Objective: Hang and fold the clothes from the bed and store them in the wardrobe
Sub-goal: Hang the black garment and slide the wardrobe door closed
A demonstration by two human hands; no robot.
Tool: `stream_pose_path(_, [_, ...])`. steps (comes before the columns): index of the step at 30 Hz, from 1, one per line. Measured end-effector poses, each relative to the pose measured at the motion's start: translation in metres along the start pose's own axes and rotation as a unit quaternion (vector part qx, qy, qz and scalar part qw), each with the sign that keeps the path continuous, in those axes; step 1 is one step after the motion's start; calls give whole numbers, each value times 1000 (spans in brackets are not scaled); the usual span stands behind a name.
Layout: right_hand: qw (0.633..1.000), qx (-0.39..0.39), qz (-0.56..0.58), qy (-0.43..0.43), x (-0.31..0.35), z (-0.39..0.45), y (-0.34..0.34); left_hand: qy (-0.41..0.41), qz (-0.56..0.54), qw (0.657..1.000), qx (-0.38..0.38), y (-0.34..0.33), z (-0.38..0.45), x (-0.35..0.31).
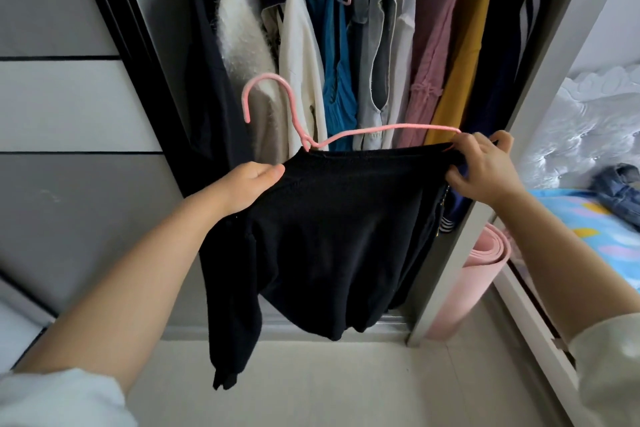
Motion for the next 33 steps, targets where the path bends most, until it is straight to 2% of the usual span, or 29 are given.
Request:
stream_pose_path(5, [999, -12, 8, 39, 17, 7, 5, 3, 53, 997, -62, 10, 1, 4])
stream_pose_path(8, [994, -85, 15, 60, 28, 15, 23, 6, 69, 991, -114, 23, 1, 9])
stream_pose_path(11, [986, -155, 40, 38, 47, 17, 43, -1, 85, 982, -168, 32, -1, 14])
stream_pose_path(14, [992, -110, 64, -23, 53, 23, 46, -11, 102, 976, -190, 37, 0, 20])
stream_pose_path(15, [994, -91, 62, -3, 57, 24, 46, -14, 110, 975, -192, 38, 0, 23])
stream_pose_path(19, [966, -21, 111, 233, 89, 22, 40, -39, 180, 967, -175, 37, -3, 26])
stream_pose_path(22, [947, 19, 132, 291, 103, 14, 31, -74, 251, 955, -138, 27, -2, 17])
stream_pose_path(24, [948, 14, 125, 291, 110, 19, 30, -72, 297, 945, -118, 17, -1, 9])
stream_pose_path(28, [955, -44, 137, 259, 124, 40, 20, -96, 298, 943, -108, -7, -5, -21])
stream_pose_path(33, [964, -118, 208, 117, 118, 50, 8, -121, 220, 954, -161, -7, -10, -32])
Point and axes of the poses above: each hand's wrist, its own z-axis towards the middle knuckle, its own y-axis out of the back of the hand, x = y × z, the point moved 6 cm from there along z, towards the middle knuckle, and after that the axes turned 7 degrees about y, right-handed, at the moved point
